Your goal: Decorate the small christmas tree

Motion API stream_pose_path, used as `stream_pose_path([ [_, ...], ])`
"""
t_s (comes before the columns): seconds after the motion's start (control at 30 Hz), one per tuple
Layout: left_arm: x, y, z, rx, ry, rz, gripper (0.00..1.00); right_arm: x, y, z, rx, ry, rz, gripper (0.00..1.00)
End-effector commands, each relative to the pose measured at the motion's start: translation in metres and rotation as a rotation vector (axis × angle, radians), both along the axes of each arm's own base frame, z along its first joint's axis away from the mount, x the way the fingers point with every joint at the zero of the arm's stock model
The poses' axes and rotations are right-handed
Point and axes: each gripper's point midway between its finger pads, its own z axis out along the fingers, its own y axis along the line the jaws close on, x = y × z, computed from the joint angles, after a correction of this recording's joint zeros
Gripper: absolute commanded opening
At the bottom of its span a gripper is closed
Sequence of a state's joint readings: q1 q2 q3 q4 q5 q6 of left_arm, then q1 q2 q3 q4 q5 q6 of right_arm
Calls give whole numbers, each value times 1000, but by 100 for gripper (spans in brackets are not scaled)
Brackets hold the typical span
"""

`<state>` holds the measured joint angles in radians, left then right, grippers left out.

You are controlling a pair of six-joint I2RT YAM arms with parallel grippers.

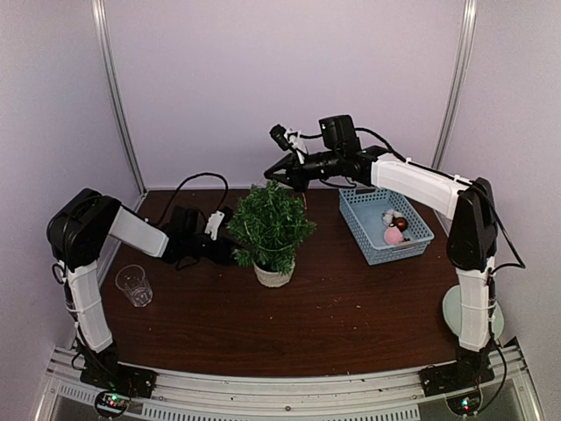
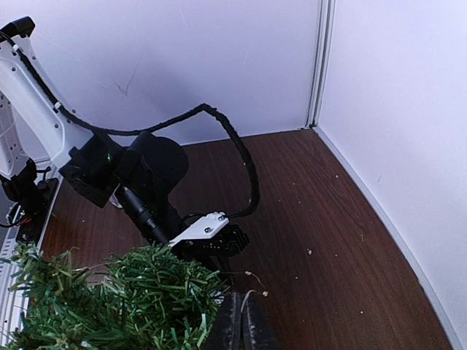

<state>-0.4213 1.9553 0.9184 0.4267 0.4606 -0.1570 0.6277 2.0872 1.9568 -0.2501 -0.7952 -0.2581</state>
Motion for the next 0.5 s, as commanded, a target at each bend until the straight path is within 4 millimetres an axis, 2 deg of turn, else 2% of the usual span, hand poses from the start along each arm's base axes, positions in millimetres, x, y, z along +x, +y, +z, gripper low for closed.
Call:
stream_pose_path([
  [0.0,0,0,-9,-9,28,-5,53,4,-4,-5,-5,12,-17,0],
  [0.1,-1,-1,-13,-7,41,-10,47,4,-4,-4,-4,12,-18,0],
  [0.3,-1,2,-20,14,56,2,24,6,-5,-8,-8,18,-24,0],
  [0.47,-1,3,0,-9,24,13,5,10,-8,-8,2,30,-48,1],
])
